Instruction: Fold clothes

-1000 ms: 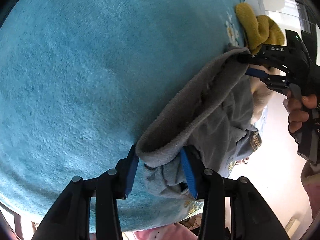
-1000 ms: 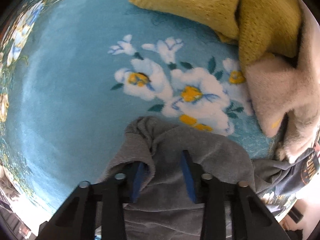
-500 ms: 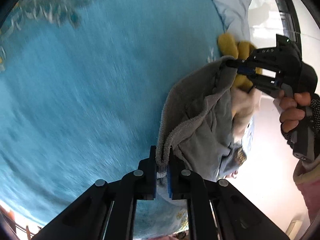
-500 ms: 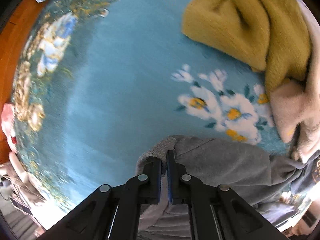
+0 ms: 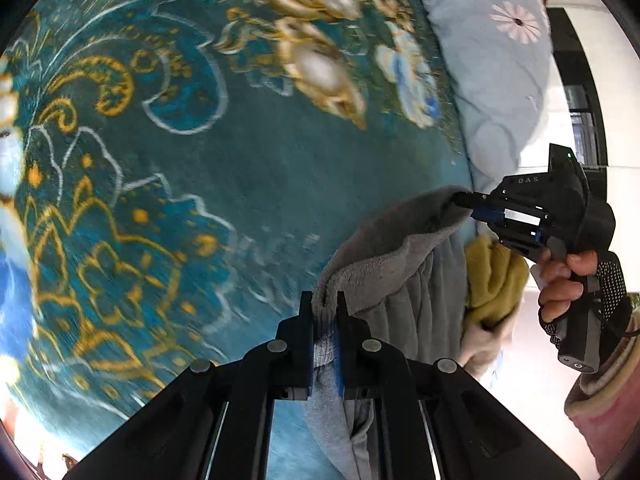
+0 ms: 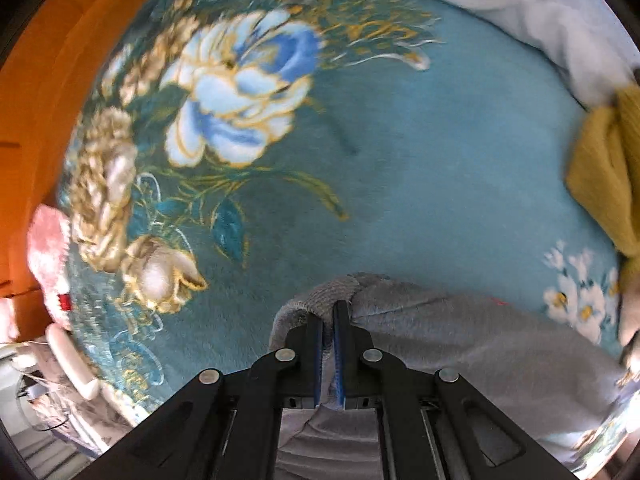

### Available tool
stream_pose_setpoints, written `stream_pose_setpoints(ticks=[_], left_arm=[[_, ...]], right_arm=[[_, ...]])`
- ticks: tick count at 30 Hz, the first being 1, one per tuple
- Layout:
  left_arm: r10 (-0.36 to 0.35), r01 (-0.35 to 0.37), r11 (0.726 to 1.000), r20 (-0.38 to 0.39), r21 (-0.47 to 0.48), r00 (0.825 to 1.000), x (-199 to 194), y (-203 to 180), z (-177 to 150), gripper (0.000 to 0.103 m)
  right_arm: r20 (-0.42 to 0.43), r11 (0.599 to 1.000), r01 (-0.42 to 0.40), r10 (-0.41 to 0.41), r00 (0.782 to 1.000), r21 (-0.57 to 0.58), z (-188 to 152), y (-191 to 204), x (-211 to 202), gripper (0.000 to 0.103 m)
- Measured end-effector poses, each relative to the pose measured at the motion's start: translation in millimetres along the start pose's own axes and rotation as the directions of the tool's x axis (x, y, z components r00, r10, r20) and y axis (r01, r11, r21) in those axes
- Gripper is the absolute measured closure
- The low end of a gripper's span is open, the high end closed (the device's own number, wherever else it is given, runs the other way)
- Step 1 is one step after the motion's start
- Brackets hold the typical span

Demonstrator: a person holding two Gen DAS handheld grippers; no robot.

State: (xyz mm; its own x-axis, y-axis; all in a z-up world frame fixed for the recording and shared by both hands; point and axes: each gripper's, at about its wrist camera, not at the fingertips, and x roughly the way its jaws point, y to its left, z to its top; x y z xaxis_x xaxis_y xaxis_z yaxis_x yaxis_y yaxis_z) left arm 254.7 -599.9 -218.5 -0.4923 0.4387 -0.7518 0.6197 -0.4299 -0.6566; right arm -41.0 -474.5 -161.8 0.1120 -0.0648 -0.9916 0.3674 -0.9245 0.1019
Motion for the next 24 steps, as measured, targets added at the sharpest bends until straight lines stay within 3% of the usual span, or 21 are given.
stream_pose_setpoints(ticks=[5, 14, 17, 18, 24], left_arm=[[-0.013, 0.013, 0.998, 0.006, -0.057, 1.0, 11.4, 14.0, -8.0, 0.095], [-0.04, 0.042, 0.998, 0.033, -0.054, 0.999, 7.2, 28.8, -6.9, 0.087], [-0.042, 0.048, 0.992, 0.057, -0.112, 0.997, -1.9, 40.6, -6.1, 0.085], [-0.039, 0.048, 0.99, 0.067, -0.133, 0.997, -6.6, 45.0, -5.2, 0.084], [0.089, -0.068, 0.984, 0.125, -0.163, 0.988, -47.0, 50.1, 12.5, 0.077]], right_arm=[[-0.045, 0.999, 0.046, -0.045, 0.998, 0.012, 4.5, 8.0, 36.2, 0.098], [-0.054, 0.997, 0.05, -0.053, 0.997, -0.062, 3.4, 12.4, 26.2, 0.091], [-0.031, 0.996, 0.006, -0.009, 0.999, -0.092, 0.4, 12.8, 11.4, 0.066], [-0.022, 0.995, -0.011, 0.009, 1.0, -0.102, -0.7, 12.9, 6.0, 0.052], [0.013, 0.991, -0.095, 0.097, 0.995, -0.094, -4.6, 3.4, -34.5, 0.045]])
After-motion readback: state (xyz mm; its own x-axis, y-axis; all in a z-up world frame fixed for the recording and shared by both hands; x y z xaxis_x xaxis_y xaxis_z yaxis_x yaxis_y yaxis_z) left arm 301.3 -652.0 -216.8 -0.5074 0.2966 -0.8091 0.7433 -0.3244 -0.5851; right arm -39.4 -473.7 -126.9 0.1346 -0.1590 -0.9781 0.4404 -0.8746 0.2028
